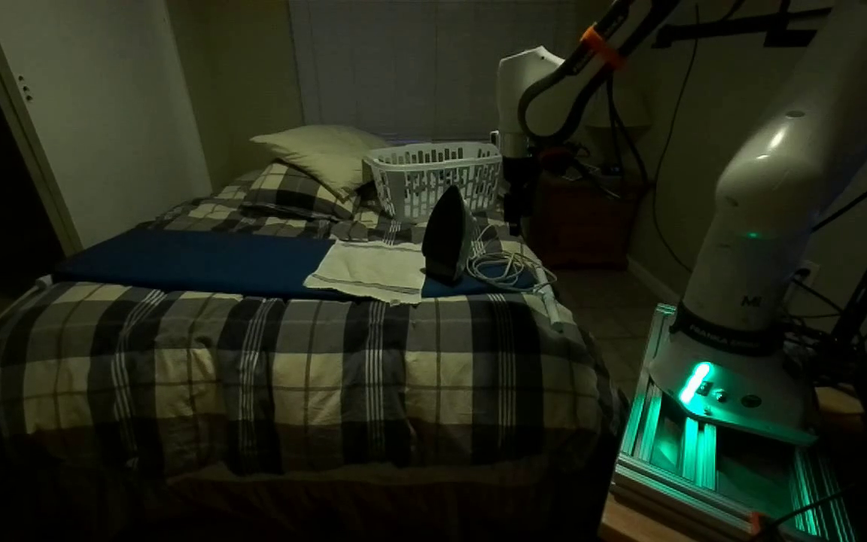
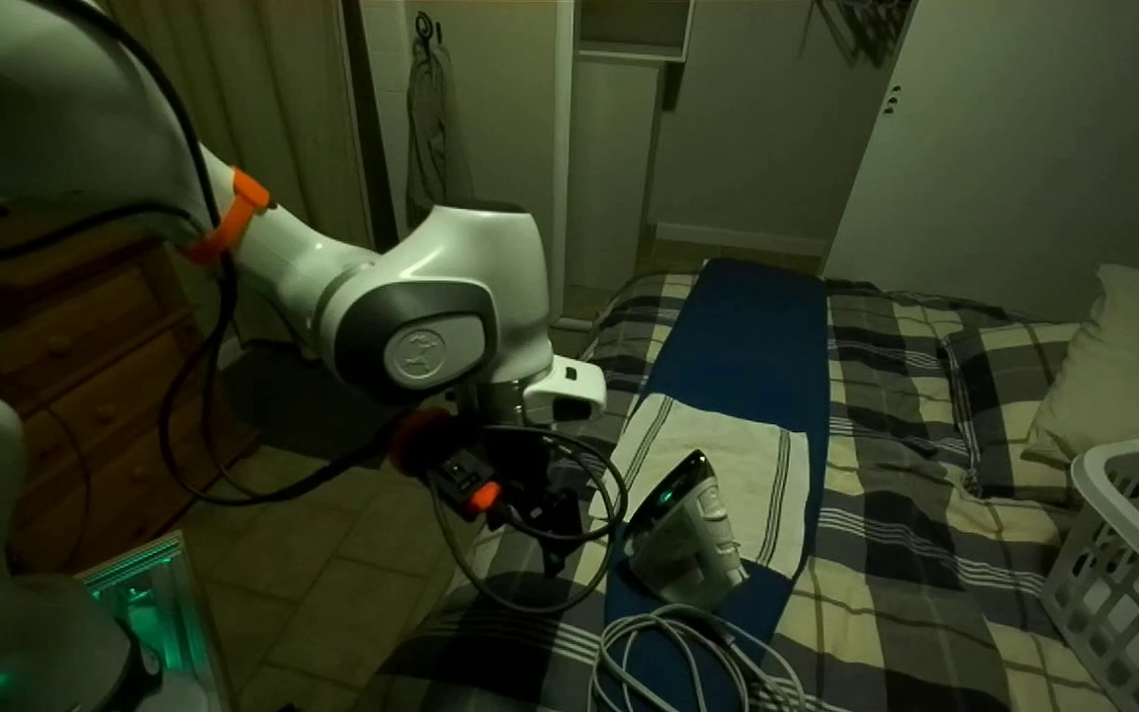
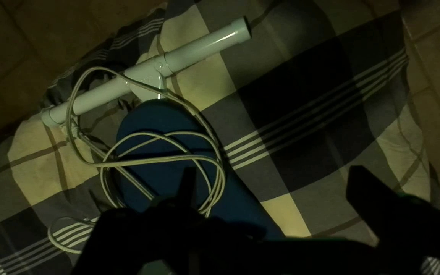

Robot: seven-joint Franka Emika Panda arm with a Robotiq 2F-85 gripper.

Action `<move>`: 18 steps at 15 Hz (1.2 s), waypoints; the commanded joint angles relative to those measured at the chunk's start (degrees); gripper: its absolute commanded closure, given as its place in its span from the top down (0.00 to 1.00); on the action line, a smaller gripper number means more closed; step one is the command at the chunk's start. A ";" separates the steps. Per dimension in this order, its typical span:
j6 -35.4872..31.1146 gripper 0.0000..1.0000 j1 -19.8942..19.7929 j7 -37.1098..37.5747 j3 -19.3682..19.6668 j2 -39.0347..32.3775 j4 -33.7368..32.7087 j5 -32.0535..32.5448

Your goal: Put the white cable of the iron on the iron

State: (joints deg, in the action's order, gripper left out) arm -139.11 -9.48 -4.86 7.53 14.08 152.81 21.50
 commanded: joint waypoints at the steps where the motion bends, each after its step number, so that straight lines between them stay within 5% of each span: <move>1: -4.04 1.00 -1.07 -2.48 1.11 -4.15 -1.37 0.92; 10: -21.83 1.00 -2.39 -21.88 6.13 -20.32 -6.76 -7.86; 18: -30.56 1.00 -11.22 -29.14 -4.50 -32.78 -13.55 -23.76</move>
State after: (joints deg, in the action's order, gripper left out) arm -167.98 -15.63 -30.54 8.36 -14.05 142.86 2.21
